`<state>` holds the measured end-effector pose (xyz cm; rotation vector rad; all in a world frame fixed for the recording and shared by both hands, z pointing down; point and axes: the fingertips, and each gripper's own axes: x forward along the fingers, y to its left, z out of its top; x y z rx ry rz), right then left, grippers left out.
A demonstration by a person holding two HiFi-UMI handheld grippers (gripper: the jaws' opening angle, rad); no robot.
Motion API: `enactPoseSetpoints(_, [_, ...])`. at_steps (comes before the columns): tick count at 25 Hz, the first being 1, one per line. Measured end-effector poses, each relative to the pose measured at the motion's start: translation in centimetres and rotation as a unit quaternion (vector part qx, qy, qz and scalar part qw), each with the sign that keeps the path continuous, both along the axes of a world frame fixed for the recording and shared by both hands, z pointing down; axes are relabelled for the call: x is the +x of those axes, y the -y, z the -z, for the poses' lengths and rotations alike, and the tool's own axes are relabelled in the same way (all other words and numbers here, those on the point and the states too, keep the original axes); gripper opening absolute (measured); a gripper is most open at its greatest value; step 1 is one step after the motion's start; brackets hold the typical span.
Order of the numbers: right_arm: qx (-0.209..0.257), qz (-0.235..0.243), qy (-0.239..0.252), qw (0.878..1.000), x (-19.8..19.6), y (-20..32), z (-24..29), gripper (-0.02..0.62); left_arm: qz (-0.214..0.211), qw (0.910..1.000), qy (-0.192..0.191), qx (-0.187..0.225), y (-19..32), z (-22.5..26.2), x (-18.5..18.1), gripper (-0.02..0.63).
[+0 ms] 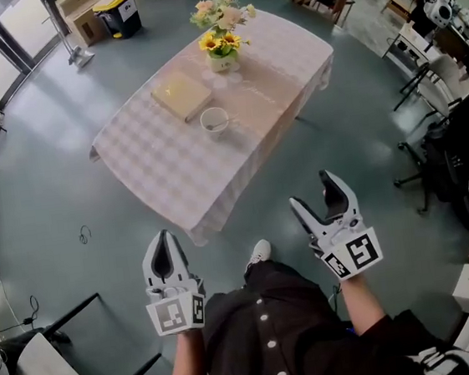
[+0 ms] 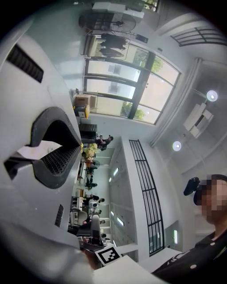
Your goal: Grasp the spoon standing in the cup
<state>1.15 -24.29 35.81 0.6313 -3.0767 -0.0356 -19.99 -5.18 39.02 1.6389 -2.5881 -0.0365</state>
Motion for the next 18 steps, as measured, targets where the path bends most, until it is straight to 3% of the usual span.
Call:
enactPoseSetpoints(10, [0.002,0.03,-0.005,1.0,-5.2,2.9,0.2,0.311,0.007,0.9999,-0.012,-0.005,2.8,-0.3,-2.9,0.017])
enactPoseSetpoints(18, [0.002,0.003,0.004,1.0,-11.1,3.6,0.6,0.311,-0.048,0.9989,0.0,0.003,5.7,1.2,-8.1,0.017])
